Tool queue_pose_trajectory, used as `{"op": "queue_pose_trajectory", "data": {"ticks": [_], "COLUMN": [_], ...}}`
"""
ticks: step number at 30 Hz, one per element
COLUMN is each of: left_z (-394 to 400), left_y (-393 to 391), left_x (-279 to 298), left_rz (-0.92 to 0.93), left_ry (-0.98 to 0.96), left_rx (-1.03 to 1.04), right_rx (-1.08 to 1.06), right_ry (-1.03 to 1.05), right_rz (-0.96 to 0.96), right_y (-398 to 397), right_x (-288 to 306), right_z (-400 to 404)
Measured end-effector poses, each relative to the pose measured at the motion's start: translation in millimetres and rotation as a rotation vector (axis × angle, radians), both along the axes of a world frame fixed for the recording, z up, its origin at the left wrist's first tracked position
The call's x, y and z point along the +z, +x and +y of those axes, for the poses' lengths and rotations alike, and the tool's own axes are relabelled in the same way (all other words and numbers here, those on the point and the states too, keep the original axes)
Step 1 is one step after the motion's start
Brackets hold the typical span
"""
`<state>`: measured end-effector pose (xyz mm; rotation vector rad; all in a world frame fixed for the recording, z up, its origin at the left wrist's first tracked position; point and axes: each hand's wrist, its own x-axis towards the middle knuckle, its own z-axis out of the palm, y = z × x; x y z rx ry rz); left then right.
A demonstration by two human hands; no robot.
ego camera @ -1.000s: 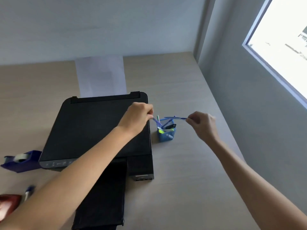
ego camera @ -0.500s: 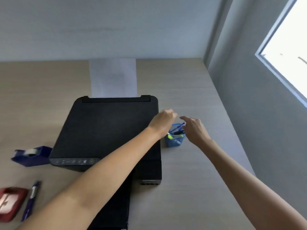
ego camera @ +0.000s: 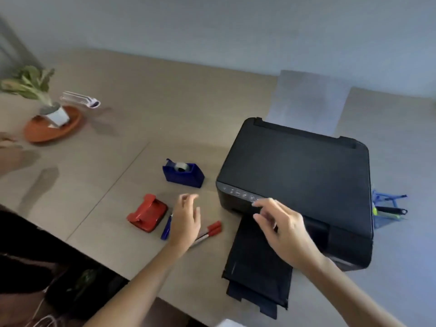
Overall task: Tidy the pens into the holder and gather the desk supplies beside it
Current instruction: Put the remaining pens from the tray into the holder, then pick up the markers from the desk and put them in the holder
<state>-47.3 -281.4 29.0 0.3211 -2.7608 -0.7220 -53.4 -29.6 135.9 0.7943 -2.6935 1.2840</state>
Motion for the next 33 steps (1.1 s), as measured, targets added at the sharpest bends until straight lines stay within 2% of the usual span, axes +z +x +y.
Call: {"op": "queue_pose_trajectory", "data": {"ticks": [3,5,8,11,13,15,17,18,22,25,28,30,33], "left_z": [-50.0,-64.1,-80.4,-89.5,-88.8,-77.2,-63.5,-59.4,-56.3,-57.7,-61.2,-68.4,-74.0], "left_y": [-0.2,1.7,-2.3,-9.8,-10.2,-7.9,-4.3,-2.0,0.5,-0.7,-4.8,-4.9,-5.6], "left_x": [-35.7,-51.0,-65.3,-68.3,-65.6,-60.6,-57.7,-58.3,-65.0,-63.4,-55.7,-48.4,-14.3], "left_rz": [-0.373,-0.555,-0.617,-0.659,-0.576,-0.502,-0.515,-0.521,-0.546,-0.680,-0.690,-0.705,-0.708], "left_ry": [-0.058,-0.134,-0.213,-0.126,-0.114,-0.001,-0.020,-0.034,-0.105,0.055,0.127,0.333,0.510], "left_rx": [0.076,0.046,-0.035,-0.109,-0.189,-0.296,-0.484,-0.501,-0.463,-0.393,-0.310,-0.313,-0.346], "right_rx": [0.128,0.119,0.038,0.001,-0.051,-0.129,-0.212,-0.266,-0.445,-0.540,-0.454,-0.350,-0.256], "right_ry": [0.107,0.200,0.405,0.555,0.551,0.500,0.501,0.499,0.519,0.321,0.161,0.044,-0.053], "right_rz": [-0.281,-0.455,-0.639,-0.760,-0.802,-0.792,-0.800,-0.805,-0.795,-0.761,-0.625,-0.562,-0.421], "right_y": [6.6,4.7,-3.1,-6.8,-6.6,-4.3,-1.3,-0.9,-0.5,-0.4,6.3,13.2,20.3], "right_x": [-44.5,-75.5,-106.8,-125.4,-132.0,-139.6,-146.4,-147.8,-150.8,-142.8,-118.1,-92.2,-53.4], "right_z": [-63.9,-95.7,-132.6,-156.1,-166.8,-171.6,-175.2,-176.2,-172.6,-171.8,-166.1,-157.4,-130.0]}}
